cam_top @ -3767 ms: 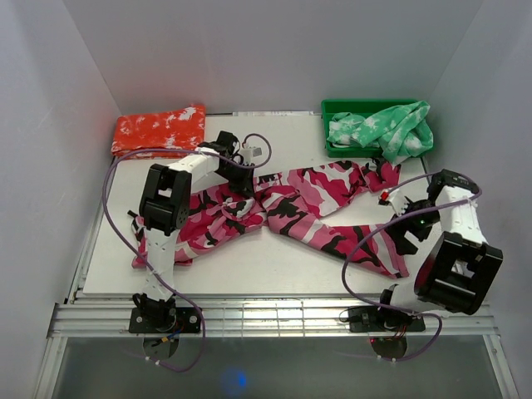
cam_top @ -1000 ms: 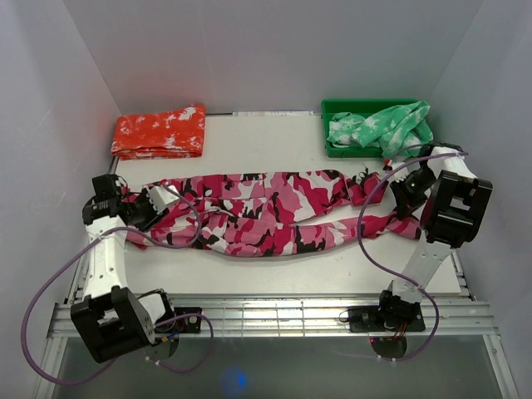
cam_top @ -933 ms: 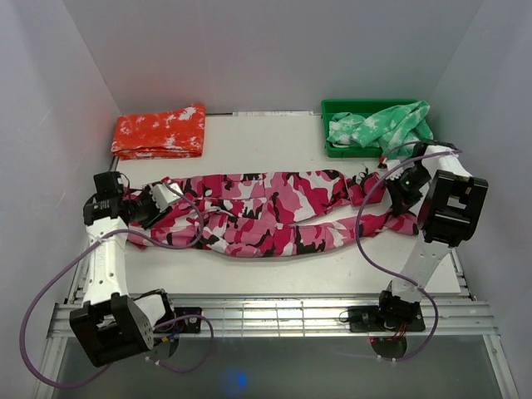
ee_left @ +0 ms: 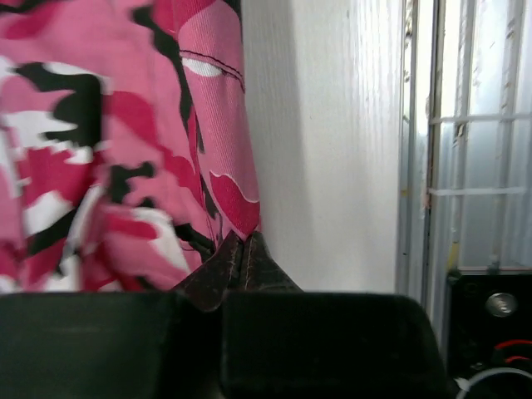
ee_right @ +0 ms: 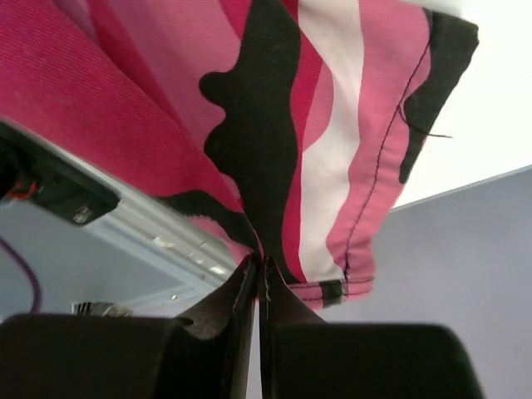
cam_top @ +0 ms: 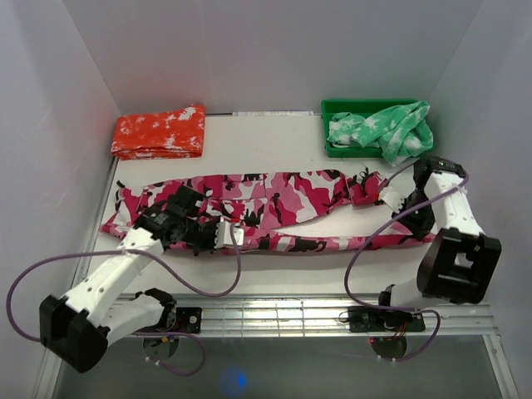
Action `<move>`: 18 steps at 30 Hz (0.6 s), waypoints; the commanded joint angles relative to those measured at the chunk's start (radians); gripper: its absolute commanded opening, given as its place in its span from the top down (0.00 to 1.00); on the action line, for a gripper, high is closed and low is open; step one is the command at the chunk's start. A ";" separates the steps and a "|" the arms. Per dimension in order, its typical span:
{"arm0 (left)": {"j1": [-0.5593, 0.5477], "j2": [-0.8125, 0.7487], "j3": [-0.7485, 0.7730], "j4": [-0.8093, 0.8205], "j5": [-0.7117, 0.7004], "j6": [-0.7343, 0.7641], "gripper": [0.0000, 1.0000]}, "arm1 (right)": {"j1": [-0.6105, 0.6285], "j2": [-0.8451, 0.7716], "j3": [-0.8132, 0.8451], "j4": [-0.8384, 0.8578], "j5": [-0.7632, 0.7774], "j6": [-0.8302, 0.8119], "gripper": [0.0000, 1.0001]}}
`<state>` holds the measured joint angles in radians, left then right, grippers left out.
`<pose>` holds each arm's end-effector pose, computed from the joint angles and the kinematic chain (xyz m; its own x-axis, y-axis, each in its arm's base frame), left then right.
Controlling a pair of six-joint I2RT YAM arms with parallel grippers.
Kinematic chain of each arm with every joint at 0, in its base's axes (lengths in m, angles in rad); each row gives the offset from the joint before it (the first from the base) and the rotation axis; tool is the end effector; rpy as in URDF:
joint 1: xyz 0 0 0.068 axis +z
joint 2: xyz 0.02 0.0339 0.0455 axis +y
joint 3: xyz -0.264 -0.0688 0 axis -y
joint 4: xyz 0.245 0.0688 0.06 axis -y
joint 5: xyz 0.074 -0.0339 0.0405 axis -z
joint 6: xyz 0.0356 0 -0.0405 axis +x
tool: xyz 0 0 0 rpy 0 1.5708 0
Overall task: Fold and stack the trousers
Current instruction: Flatten the trousers out
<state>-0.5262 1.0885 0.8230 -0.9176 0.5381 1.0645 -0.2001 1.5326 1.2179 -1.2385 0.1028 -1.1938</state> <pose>0.1545 -0.1108 0.2442 0.1355 0.7898 -0.5983 0.9905 -0.0938 0.1005 0.2574 -0.0559 0.2491 -0.5462 -0.8329 0.0889 -0.8376 0.5435 -0.0541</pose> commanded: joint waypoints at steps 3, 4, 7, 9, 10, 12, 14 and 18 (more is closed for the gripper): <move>0.066 -0.106 0.177 -0.179 0.184 -0.219 1.00 | -0.004 -0.169 -0.172 -0.067 0.150 -0.455 0.92; 0.080 -0.079 0.191 -0.091 0.215 -0.320 1.00 | -0.002 -0.140 -0.158 -0.064 0.103 -0.446 0.92; 0.156 0.133 0.263 0.091 0.270 -0.441 1.00 | -0.004 0.073 0.027 -0.068 0.025 -0.301 0.92; 0.169 0.288 0.330 0.166 0.226 -0.586 1.00 | -0.007 0.234 0.187 -0.069 -0.008 -0.218 0.91; 0.169 0.464 0.432 0.177 0.177 -0.630 1.00 | -0.007 0.279 0.224 -0.068 -0.008 -0.208 0.88; 0.176 0.644 0.571 0.135 0.148 -0.644 1.00 | -0.004 0.400 0.326 -0.069 -0.008 -0.170 0.83; 0.192 0.860 0.749 0.076 0.105 -0.654 0.94 | -0.002 0.498 0.386 -0.068 -0.006 -0.104 0.67; 0.226 1.031 0.918 0.013 0.059 -0.660 0.73 | -0.004 0.557 0.511 -0.068 -0.018 0.006 0.09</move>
<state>-0.3279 2.1273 1.6444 -0.8295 0.6323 0.4545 -0.2016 2.1002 1.6375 -1.2572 0.0971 -1.1820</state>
